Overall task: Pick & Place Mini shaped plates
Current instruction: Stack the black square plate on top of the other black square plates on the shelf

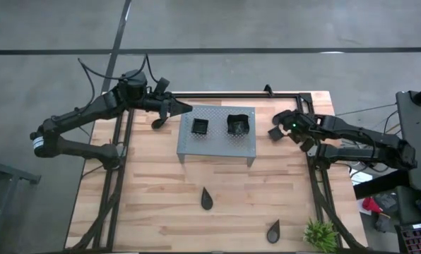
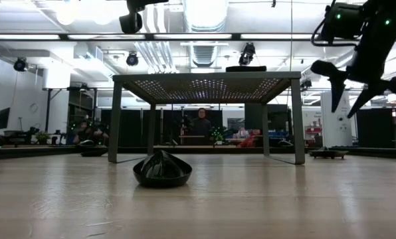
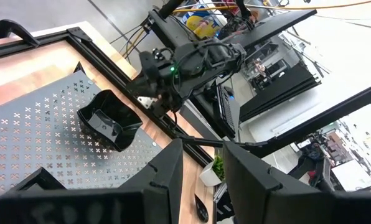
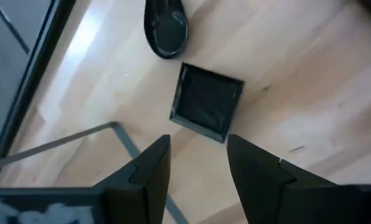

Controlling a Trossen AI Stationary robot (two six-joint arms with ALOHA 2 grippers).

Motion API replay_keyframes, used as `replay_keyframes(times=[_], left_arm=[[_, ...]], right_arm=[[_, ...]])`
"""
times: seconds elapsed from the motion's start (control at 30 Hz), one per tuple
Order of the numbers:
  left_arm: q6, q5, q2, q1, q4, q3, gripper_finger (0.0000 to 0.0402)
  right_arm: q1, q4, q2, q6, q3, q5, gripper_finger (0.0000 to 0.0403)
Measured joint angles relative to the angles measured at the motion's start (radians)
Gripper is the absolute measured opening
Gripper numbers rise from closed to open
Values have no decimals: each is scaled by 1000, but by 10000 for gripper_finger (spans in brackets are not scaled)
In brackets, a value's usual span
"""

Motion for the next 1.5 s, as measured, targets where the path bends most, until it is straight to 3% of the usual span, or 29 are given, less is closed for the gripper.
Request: replay_keyframes(times=[0.13, 0.33, 0.77, 1.5], left_arm=[[0, 0, 0, 0, 0, 0, 106], [0, -9, 0, 0, 0, 0, 106], [7, -12, 0, 1, 1, 0, 106], [5, -12, 0, 1, 3, 0, 106]], right_arm=[[0, 113, 1, 55, -57, 0, 141], [1, 149, 15, 110, -113, -4, 131], [3, 197, 134, 114, -145, -50, 136], [3, 311, 338, 97, -153, -48, 112]])
